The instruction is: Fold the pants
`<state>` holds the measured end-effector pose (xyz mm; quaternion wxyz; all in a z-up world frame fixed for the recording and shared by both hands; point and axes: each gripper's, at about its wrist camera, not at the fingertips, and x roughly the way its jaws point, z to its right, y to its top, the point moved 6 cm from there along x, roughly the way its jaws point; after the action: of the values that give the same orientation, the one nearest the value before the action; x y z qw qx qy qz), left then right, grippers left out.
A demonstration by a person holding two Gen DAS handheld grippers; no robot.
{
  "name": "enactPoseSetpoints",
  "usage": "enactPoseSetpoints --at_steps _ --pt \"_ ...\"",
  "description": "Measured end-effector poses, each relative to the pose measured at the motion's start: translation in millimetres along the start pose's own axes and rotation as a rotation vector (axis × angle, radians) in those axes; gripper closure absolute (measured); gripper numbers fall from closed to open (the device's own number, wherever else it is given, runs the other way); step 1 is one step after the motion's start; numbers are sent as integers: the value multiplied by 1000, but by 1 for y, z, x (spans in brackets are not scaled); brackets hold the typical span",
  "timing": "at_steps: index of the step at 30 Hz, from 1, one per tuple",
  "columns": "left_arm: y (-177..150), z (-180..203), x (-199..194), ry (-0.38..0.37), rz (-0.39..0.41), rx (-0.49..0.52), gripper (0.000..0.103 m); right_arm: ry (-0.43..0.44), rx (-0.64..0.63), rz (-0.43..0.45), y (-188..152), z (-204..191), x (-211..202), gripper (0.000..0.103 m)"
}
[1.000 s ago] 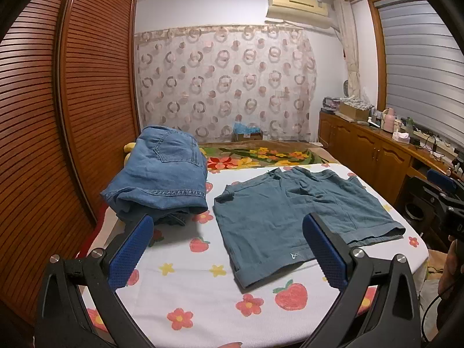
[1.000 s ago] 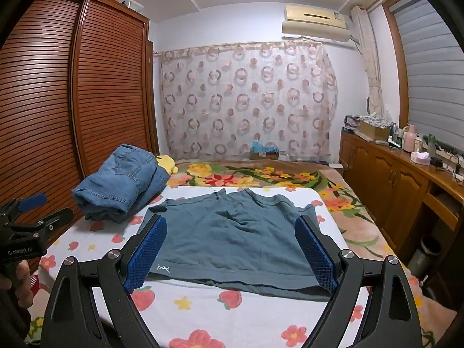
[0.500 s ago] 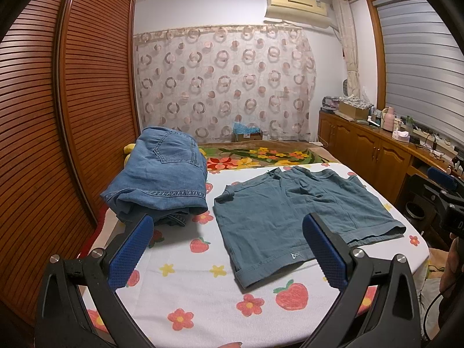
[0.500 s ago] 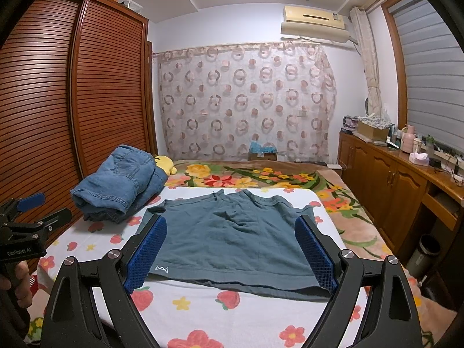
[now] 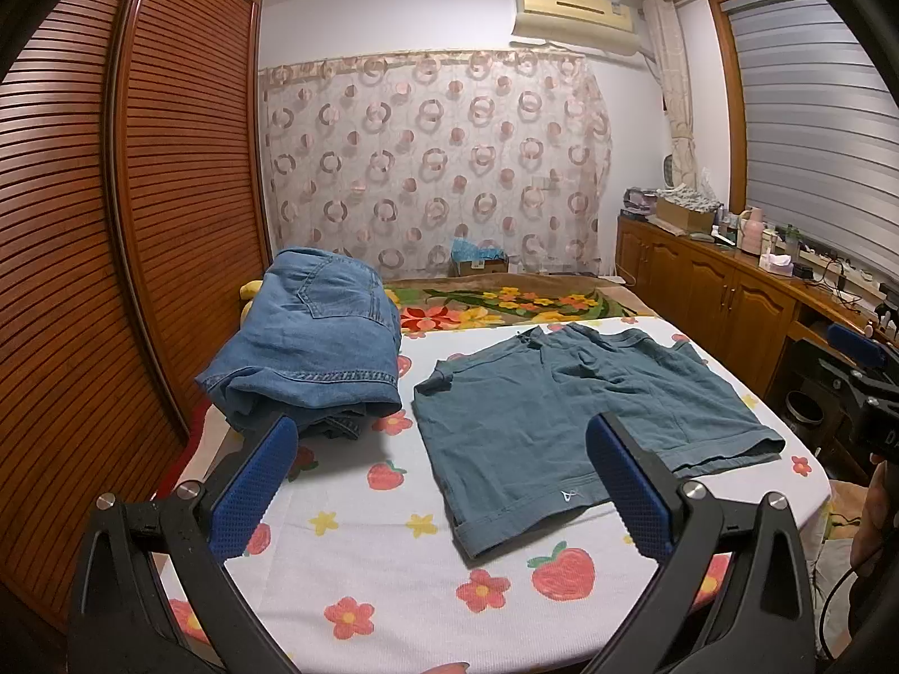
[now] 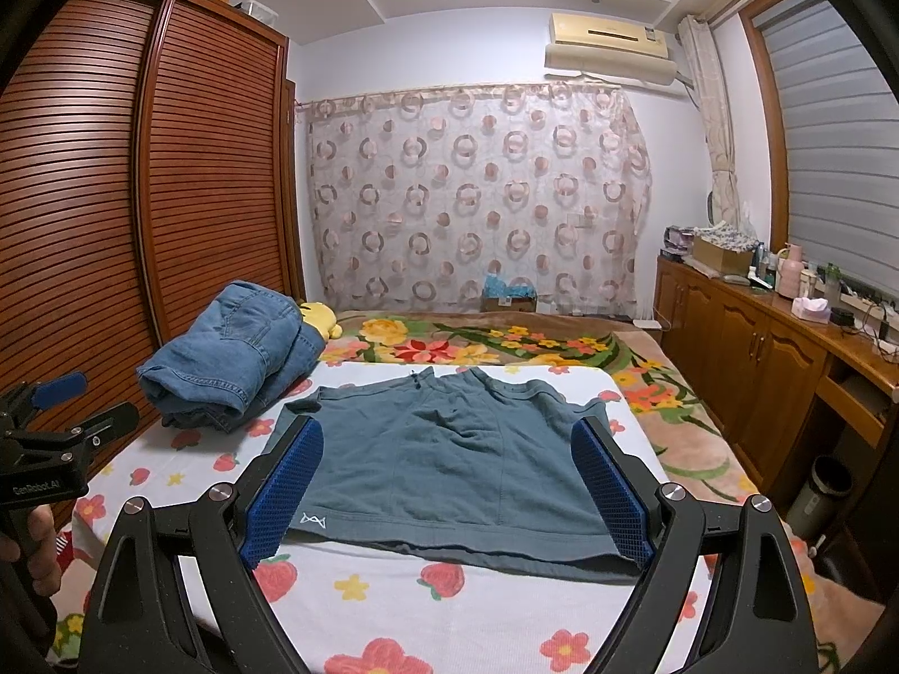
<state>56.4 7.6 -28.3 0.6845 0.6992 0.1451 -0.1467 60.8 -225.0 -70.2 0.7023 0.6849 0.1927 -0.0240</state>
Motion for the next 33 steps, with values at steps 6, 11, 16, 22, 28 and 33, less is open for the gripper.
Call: enactPoseSetpoints --at_steps 6,11,16,22,28,33 --pt "1 0 0 1 0 1 0 0 0 0 0 0 0 12" --pt "1 -1 0 3 2 2 0 0 0 0 0 0 0 12" --pt "3 -1 -2 3 2 1 0 0 -1 2 0 -1 -1 12" --pt "2 -1 -2 4 4 3 0 -1 -1 3 0 -1 -1 12" --pt "2 -1 -2 4 5 2 0 0 -1 3 0 -1 -1 12" --pt "2 -1 -2 5 4 3 0 0 -2 3 1 0 -2 12"
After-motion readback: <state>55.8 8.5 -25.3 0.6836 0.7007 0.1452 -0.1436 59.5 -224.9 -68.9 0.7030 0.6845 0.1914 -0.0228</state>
